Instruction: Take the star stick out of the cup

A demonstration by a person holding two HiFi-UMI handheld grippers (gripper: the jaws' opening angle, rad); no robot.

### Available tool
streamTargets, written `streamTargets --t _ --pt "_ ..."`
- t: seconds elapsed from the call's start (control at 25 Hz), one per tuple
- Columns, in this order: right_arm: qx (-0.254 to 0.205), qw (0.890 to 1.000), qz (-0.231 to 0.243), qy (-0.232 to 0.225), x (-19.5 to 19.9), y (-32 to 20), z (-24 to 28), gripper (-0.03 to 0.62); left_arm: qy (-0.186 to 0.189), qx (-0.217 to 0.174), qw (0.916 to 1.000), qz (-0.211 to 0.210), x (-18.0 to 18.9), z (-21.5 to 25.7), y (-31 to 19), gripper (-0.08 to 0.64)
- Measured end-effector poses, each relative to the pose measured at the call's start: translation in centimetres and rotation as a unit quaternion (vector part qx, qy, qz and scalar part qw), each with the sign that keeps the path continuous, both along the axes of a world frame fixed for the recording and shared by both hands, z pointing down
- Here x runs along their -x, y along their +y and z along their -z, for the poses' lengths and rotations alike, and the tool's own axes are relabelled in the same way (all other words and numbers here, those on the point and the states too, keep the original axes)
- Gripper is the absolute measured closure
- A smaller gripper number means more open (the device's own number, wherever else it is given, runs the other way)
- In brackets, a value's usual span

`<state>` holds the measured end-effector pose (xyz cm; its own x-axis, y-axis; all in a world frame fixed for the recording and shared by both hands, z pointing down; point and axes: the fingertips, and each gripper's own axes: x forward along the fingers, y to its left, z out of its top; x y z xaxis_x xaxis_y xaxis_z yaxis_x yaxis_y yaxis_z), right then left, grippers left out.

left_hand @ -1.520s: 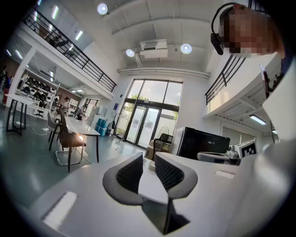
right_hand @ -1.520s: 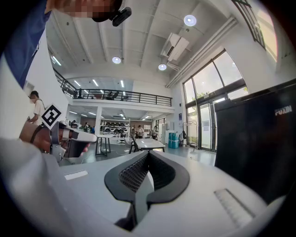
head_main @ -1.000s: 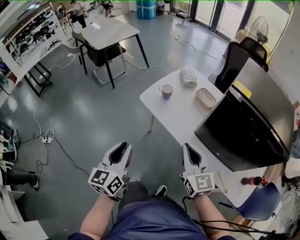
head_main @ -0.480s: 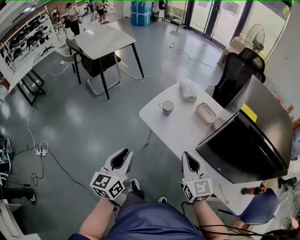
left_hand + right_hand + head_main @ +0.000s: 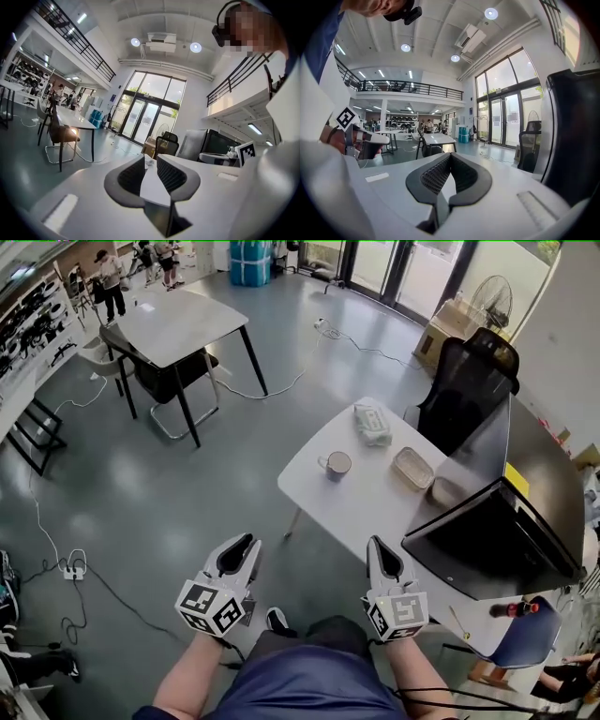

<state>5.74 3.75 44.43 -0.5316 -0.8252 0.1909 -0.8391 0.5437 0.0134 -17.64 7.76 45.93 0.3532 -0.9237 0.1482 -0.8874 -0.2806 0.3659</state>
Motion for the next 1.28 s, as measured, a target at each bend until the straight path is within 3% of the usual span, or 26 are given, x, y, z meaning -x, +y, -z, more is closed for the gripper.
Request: streamTargets --t 0.24,0.48,0.88,1.08,1.28 --pt "0.019 1.000 0.003 0.010 1.4 -2.5 -1.2 0.586 0.010 0.008 0.9998 -0.014 0.2 -0.7 -3.6 0.477" --pt "0.030 0.999 0.014 0.000 1.8 -6.4 -2.1 0.585 -0.004 0.014 0.9997 -0.018 -0.7 -0.6 -8.0 0.477" --pt "0.025 1.000 0.010 -0.006 -0.3 -11.6 -1.8 0.584 -0.023 0.014 0.9988 -0.041 -4.0 -0.4 -14.4 0.477" --pt "0.031 0.999 -0.029 0.000 -1.4 -12.8 -2.3 0.584 -0.029 0.027 0.9959 -0.081 -5.3 -2.0 -17.7 0.477" --pt "0.041 0.995 -0.093 0.001 -2.4 -12.7 -2.7 0.585 -0.046 0.046 0.9874 -0.144 -7.1 -4.4 -21.3 0.477"
